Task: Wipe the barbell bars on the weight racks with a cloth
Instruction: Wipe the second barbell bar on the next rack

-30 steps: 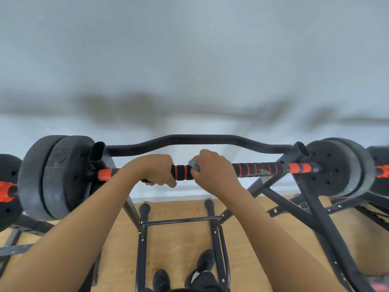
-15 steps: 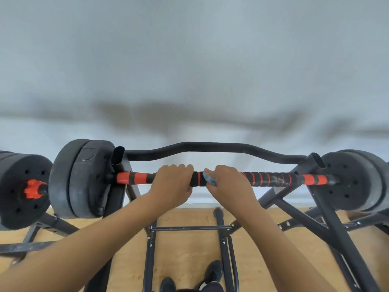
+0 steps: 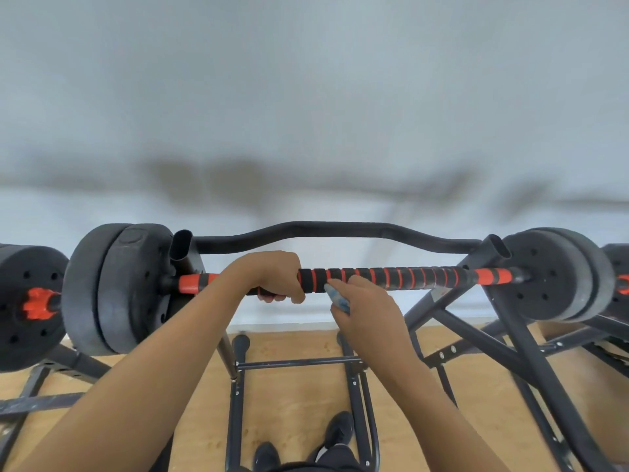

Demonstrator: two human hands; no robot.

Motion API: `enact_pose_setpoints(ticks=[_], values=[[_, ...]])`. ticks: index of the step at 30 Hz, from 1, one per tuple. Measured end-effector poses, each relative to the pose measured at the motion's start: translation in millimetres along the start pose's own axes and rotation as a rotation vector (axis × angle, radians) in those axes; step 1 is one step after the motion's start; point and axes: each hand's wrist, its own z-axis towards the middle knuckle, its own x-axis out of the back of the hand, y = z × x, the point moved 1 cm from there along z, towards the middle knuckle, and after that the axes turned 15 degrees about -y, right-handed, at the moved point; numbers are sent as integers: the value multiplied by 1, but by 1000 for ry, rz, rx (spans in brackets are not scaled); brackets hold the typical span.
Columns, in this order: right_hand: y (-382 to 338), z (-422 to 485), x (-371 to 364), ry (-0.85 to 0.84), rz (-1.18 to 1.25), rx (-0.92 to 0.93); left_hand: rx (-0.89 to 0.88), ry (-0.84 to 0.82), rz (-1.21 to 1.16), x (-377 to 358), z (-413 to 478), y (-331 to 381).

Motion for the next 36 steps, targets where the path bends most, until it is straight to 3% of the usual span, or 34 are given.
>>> enact_pose_setpoints(ticks=[3, 5, 9, 12, 16, 23, 29, 33, 36], values=[[2, 25, 18, 95, 35, -6, -7, 42, 32, -1, -3, 1], [-1, 43, 24, 33, 20, -38, -2, 84, 78, -2, -10, 2], [-7, 46, 15, -18, -8, -82, 55, 513, 537, -25, -22, 6], [-7, 38, 1, -2, -31, -43, 38, 656, 637, -47, -15, 6], [-7, 36, -7, 9, -57, -41, 81, 596, 529, -35, -8, 6], [-1, -2, -18, -77, 55, -28, 1, 209, 259, -6, -6, 2], [-6, 21, 18, 182, 109, 44, 17, 209, 285, -7, -8, 3], [-16, 50, 14, 41, -14, -35, 32, 205, 282, -8, -9, 3], [-19, 38, -1, 40, -82, -27, 5, 165, 245, -5, -11, 3]])
